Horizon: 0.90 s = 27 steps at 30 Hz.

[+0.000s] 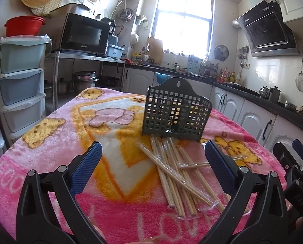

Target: Organize utensils

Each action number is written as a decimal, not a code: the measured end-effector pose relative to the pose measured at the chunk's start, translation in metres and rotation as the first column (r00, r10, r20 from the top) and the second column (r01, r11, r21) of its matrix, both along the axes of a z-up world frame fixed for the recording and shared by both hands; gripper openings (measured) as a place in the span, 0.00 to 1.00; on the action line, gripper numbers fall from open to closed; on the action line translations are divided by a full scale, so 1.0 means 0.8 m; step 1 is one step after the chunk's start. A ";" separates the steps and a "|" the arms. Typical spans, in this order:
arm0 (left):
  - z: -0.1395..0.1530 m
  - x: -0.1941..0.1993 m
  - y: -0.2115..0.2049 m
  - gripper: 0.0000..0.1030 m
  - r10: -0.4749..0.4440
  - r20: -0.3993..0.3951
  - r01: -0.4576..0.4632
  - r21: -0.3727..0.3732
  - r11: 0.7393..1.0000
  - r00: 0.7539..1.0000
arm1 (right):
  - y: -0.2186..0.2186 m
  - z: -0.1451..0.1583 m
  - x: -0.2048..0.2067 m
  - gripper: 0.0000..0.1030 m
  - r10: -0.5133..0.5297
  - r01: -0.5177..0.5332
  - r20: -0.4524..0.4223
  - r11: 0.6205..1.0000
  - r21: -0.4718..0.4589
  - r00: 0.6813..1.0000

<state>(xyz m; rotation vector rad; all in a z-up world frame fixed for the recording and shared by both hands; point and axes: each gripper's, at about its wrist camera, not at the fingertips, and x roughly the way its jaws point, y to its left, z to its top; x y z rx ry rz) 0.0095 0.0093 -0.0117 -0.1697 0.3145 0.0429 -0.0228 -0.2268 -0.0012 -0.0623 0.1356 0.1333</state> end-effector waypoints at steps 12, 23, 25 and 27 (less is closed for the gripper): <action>0.023 0.040 0.034 0.91 -0.008 -0.108 0.000 -0.073 0.997 0.994 | 0.009 0.005 0.069 0.94 0.020 -0.029 -0.201 0.999 -0.040 0.979; 0.005 0.133 0.056 0.91 -0.123 -0.337 0.054 -0.206 0.977 0.933 | -0.034 -0.014 0.138 0.94 -0.019 0.082 -0.480 0.990 0.111 0.877; -0.002 0.151 0.055 0.91 -0.121 -0.377 0.049 -0.195 0.979 0.918 | -0.048 -0.025 0.154 0.94 -0.016 0.117 -0.536 0.981 0.156 0.844; -0.013 0.168 0.056 0.91 -0.135 -0.416 0.053 -0.203 0.978 0.899 | -0.058 -0.034 0.166 0.93 -0.009 0.140 -0.575 0.973 0.184 0.818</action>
